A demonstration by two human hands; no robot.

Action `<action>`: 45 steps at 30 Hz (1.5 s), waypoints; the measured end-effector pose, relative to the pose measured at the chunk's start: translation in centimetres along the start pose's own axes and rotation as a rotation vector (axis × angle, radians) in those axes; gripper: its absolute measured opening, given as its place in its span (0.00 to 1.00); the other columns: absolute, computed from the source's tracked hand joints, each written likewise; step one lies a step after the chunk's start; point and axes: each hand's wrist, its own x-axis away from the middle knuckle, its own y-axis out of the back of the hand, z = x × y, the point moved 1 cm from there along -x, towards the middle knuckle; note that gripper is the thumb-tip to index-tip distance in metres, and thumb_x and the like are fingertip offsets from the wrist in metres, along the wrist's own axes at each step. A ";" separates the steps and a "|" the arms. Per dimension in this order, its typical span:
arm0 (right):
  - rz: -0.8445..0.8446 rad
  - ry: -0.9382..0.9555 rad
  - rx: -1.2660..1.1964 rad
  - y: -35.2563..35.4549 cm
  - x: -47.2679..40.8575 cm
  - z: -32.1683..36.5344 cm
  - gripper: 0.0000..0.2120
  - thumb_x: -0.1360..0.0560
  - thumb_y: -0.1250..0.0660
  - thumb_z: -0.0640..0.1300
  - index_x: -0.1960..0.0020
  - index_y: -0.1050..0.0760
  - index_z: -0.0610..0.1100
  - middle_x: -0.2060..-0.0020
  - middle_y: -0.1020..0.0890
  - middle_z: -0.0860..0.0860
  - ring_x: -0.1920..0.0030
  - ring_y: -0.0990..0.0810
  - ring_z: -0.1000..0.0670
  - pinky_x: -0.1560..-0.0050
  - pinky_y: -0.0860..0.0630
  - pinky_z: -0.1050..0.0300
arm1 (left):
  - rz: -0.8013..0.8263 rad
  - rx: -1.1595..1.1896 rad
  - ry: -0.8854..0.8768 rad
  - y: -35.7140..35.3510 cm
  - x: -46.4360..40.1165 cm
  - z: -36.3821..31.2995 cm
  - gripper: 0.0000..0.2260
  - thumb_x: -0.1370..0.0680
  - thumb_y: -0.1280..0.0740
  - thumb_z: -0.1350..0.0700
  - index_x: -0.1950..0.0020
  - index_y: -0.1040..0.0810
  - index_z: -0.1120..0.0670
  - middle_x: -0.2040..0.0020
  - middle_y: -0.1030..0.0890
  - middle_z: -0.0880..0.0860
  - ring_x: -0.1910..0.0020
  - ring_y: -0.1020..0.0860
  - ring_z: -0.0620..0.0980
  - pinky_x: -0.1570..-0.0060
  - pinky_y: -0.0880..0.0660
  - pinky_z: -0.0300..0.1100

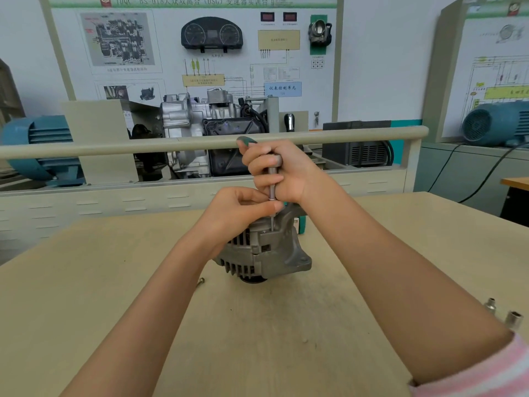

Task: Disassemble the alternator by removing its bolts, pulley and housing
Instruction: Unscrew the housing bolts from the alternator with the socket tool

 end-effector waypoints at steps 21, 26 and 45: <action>-0.108 -0.003 0.045 -0.6 0.1 0.1 0.12 0.21 0.51 0.36 0.54 0.30 0.39 0.79 0.33 0.56 0.84 0.36 0.59 0.85 0.51 0.69 | -0.047 -0.057 0.028 -0.4 0.0 -0.1 0.05 0.29 0.24 0.56 0.60 0.19 0.53 0.60 0.16 0.52 0.58 0.19 0.47 0.51 0.22 0.41; -0.624 0.585 0.018 -0.9 -0.4 -1.7 0.12 0.22 0.53 0.34 0.44 0.34 0.41 0.67 0.30 0.48 0.83 0.31 0.56 0.84 0.44 0.68 | -0.087 -0.123 0.006 -0.8 0.1 -0.3 0.05 0.28 0.28 0.61 0.61 0.20 0.52 0.56 0.16 0.59 0.52 0.18 0.58 0.43 0.23 0.56; -0.654 0.696 -0.069 -0.8 -0.4 -1.7 0.13 0.21 0.54 0.33 0.41 0.36 0.42 0.63 0.30 0.46 0.76 0.30 0.52 0.84 0.41 0.67 | -0.096 -0.145 -0.011 -0.8 -0.1 -0.1 0.07 0.27 0.28 0.61 0.64 0.20 0.52 0.61 0.17 0.54 0.60 0.20 0.51 0.46 0.22 0.55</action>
